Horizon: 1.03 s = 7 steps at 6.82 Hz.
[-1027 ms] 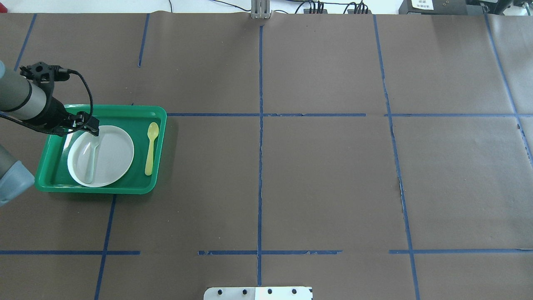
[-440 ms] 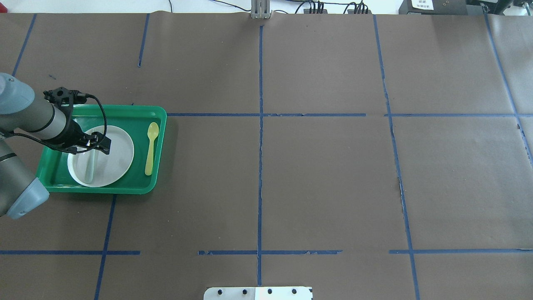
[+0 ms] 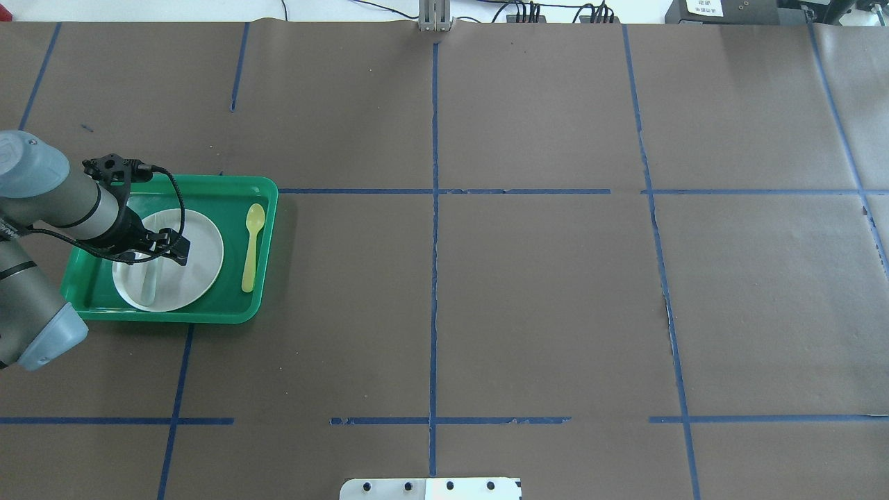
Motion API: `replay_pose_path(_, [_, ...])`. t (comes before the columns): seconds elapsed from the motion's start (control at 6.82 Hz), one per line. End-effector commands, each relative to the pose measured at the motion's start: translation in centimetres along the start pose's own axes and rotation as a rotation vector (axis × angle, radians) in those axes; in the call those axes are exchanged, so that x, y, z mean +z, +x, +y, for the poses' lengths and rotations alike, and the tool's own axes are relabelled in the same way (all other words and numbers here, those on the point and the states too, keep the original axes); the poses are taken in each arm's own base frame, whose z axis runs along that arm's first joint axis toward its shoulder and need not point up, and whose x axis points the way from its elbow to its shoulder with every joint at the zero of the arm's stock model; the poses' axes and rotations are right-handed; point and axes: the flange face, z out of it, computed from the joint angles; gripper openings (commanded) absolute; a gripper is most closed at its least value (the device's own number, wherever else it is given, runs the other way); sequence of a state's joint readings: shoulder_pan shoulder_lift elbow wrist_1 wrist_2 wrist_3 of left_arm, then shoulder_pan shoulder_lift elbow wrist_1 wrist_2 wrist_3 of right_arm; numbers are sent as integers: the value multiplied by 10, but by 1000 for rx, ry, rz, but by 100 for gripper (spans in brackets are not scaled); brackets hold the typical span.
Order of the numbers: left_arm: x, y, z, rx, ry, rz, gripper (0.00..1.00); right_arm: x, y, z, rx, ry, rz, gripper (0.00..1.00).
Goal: Place fork
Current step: 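Lower the left gripper and close it on the white fork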
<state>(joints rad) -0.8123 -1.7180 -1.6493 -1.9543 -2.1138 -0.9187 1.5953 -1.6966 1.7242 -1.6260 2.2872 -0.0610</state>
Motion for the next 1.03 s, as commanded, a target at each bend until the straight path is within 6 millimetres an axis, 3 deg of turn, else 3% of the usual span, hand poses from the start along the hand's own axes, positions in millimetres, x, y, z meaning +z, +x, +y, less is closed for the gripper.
replay_pose_path(0.0, [0, -1, 0, 1, 0, -1, 59, 0, 0, 0, 0, 0, 0, 100])
replay_pose_path(0.59, [3, -4, 0, 2, -4, -6, 55, 0, 0, 0, 0, 0, 0, 100])
replay_pose_path(0.73, [3, -4, 0, 2, -4, -6, 44, 0, 0, 0, 0, 0, 0, 100])
replay_pose_path(0.88, [3, -5, 1, 4, -4, -6, 24, 0, 0, 0, 1, 0, 0, 100])
